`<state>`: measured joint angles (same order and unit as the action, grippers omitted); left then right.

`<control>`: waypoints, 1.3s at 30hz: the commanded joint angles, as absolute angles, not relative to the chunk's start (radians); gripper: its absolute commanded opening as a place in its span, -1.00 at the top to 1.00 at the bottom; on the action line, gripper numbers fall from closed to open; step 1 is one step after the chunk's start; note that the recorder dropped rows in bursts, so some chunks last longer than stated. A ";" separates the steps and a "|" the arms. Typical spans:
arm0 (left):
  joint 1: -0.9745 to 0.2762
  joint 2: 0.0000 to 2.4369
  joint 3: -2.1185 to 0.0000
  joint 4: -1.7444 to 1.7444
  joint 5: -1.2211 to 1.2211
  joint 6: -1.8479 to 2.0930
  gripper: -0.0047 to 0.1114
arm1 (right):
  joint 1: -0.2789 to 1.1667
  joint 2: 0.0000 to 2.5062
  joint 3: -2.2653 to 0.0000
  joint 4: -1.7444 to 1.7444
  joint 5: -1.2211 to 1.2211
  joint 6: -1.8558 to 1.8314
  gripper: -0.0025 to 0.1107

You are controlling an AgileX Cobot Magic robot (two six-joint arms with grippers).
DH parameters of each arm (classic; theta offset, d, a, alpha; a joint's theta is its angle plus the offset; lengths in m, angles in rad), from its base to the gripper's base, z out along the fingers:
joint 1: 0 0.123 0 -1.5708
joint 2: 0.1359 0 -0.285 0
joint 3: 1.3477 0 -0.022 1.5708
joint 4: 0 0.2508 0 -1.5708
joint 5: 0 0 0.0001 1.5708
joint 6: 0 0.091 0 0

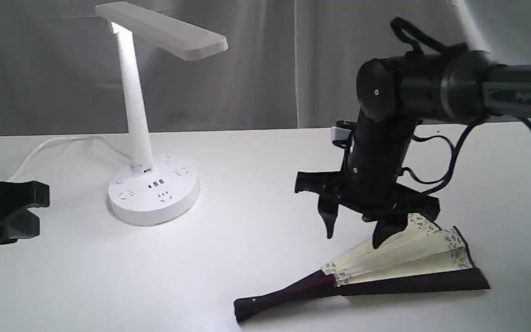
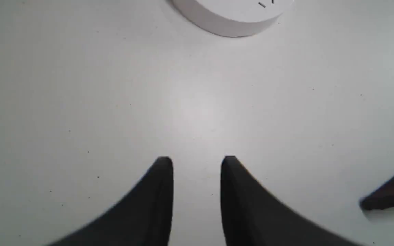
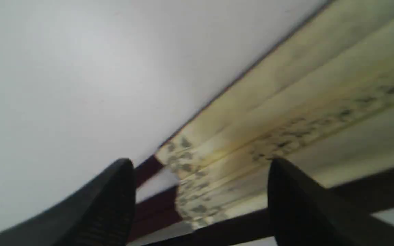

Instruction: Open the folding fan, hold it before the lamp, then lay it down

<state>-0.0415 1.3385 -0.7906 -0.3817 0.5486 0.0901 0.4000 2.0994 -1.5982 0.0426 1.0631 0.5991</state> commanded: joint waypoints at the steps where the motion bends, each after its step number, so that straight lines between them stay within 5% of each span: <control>1: -0.038 1.340 -0.796 -0.387 0.543 0.091 0.48 | 0.398 2.060 -1.596 -0.017 1.096 0.706 -0.04; 39: -0.038 1.340 -0.796 -0.387 0.541 0.091 0.48 | 0.360 2.113 -1.415 -0.084 0.914 0.917 -0.04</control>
<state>-0.0415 1.3385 -0.7906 -0.3817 0.5486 0.0901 0.3651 2.1023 -1.4210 -0.0811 0.9229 0.9307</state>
